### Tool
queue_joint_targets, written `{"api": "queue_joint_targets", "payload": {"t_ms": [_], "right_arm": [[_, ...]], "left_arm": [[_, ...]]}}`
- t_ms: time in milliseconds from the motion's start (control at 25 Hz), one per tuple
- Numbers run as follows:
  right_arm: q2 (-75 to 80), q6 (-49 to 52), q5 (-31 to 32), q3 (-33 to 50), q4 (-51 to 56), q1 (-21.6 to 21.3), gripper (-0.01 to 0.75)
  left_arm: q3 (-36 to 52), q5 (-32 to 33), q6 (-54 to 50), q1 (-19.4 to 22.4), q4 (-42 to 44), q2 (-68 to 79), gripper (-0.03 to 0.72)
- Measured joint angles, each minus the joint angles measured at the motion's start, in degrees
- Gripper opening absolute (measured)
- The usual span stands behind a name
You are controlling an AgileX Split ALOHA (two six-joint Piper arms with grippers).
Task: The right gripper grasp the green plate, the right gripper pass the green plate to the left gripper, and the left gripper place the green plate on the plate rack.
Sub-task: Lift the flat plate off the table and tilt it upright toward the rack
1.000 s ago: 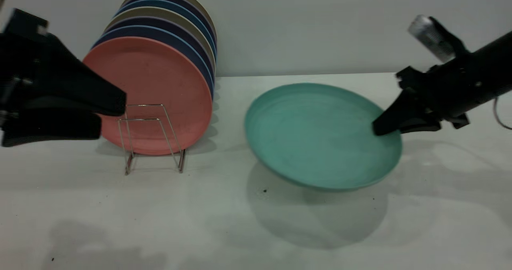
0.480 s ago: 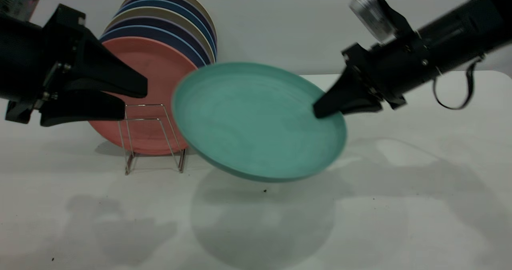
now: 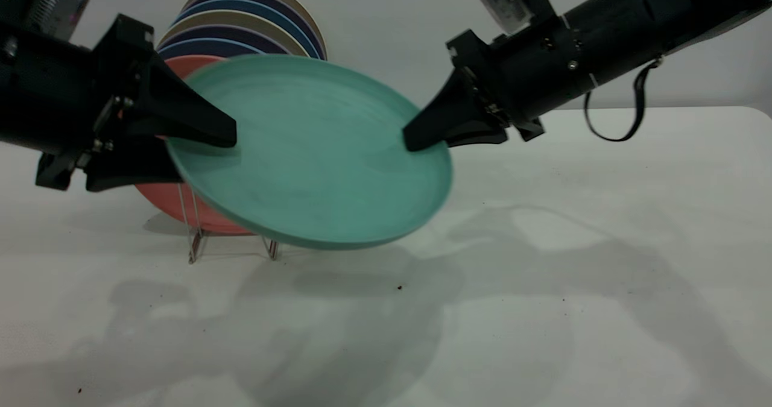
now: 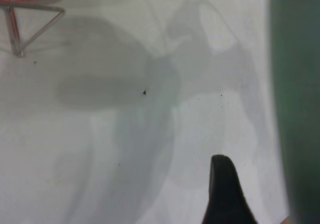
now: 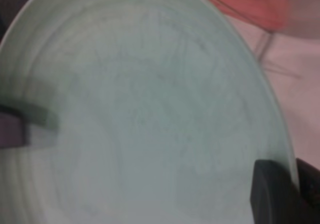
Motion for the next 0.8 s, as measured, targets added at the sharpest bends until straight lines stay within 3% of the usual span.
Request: {"api": "queue_joint_targets", "payload": {"t_ms": [120,200,360,480,680,800], "right_arm": [[0.00,-0.31,0.36,0.00,1.54,0.80,0.015],[0.00,-1.38,0.36,0.00,2.32,0.80,0.021],[-0.14,-2.16,0.36,0.00,3.39,0.80,0.059],[-0.43,-2.16,0.81,0.00,3.82,0.80,0.153],[-0.54,-2.16,1.13,0.00,3.86,0.41,0.384],[-0.59,-2.16,1.38,0.00,2.63,-0.91,0.457]], "left_arm": [[0.00,0.05,0.87,0.00,-0.63,1.18,0.460],[-0.02,0.05,2.02,0.00,-1.97,1.31,0.395],[-0.02,-0.42,5.12,0.00,-6.52,1.34,0.125],[-0.02,-0.79,9.19,0.00,-9.18,1.39,0.118],[-0.02,-1.88,12.89,0.00,-10.30,1.39,0.118],[-0.02,-2.37,17.08,0.00,-10.30,1.39,0.118]]}}
